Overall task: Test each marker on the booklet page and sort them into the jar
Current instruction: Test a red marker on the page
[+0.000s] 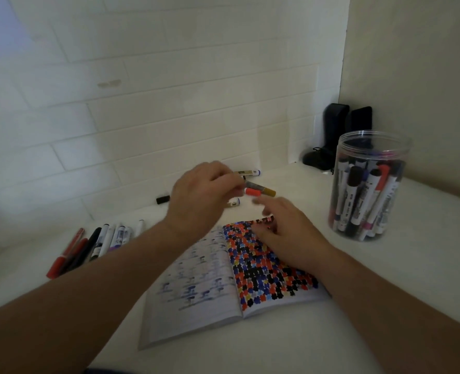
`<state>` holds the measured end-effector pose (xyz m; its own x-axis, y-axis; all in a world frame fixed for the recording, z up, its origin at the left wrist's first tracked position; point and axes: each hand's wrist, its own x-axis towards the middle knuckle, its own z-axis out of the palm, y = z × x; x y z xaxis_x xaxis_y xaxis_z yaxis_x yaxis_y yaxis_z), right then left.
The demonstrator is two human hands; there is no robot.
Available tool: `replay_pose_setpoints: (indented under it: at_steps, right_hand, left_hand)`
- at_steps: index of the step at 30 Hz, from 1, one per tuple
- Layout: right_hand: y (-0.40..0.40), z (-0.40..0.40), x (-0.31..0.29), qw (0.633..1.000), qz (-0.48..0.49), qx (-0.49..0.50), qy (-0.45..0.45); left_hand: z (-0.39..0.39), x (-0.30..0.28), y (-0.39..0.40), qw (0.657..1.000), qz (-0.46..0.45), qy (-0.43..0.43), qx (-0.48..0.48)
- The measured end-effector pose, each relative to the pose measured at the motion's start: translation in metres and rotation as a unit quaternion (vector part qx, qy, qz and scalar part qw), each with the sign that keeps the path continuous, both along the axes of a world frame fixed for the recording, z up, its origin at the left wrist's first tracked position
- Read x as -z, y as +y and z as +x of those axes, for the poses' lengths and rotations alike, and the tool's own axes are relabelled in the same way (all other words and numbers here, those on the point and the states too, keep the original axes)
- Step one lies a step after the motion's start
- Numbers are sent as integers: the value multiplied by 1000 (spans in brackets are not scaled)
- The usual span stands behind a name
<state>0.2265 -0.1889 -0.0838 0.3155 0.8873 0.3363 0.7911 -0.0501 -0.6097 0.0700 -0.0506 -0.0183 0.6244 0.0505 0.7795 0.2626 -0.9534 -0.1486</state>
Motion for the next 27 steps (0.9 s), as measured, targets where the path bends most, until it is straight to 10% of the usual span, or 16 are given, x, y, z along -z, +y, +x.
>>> replay_pose_setpoints:
  at_steps: [4, 8, 16, 27]
  right_hand:
    - [-10, -1, -16, 971, 176, 65, -151]
    - [-14, -4, -21, 947, 102, 84, -292]
    - [-11, -26, -13, 957, -101, 56, -265]
    - [-23, -25, -13, 935, -107, 52, -335]
  left_hand:
    - [11, -12, -50, 962, -241, -68, 106]
    - [10, 10, -57, 866, -476, -65, 135]
    - [-3, 52, -48, 821, -565, -47, 66]
    - [-6, 56, -37, 828, -550, 14, 108]
